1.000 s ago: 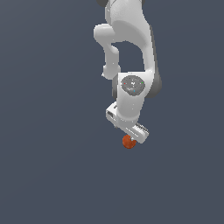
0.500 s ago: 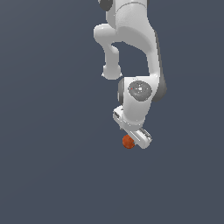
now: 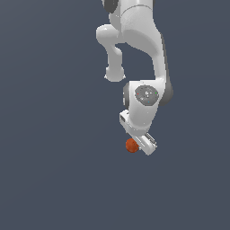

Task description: Pick up the object and move it to a goal position.

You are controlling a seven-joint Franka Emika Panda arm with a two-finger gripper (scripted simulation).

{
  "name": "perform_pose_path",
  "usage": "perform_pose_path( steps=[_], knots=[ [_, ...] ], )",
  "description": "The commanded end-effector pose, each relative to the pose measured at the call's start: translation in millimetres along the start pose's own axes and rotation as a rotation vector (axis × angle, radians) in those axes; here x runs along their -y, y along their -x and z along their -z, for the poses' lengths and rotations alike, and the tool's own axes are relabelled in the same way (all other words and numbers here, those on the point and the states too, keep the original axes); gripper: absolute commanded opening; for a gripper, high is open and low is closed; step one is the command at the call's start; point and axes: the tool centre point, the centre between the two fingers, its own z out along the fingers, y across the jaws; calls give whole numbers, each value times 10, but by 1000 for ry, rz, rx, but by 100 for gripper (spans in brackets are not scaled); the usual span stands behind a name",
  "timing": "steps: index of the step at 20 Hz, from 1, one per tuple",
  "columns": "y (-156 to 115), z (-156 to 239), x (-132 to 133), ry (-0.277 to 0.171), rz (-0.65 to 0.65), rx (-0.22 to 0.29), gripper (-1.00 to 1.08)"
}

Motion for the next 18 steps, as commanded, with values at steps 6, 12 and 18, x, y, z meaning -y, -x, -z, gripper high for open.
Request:
perform_pose_path(
  steps=[6, 12, 18],
  knots=[
    [3, -97, -1, 0, -1, 0, 100],
    [4, -403, -11, 0, -4, 0, 100],
    [0, -504, 0, 0, -5, 0, 100]
  ],
)
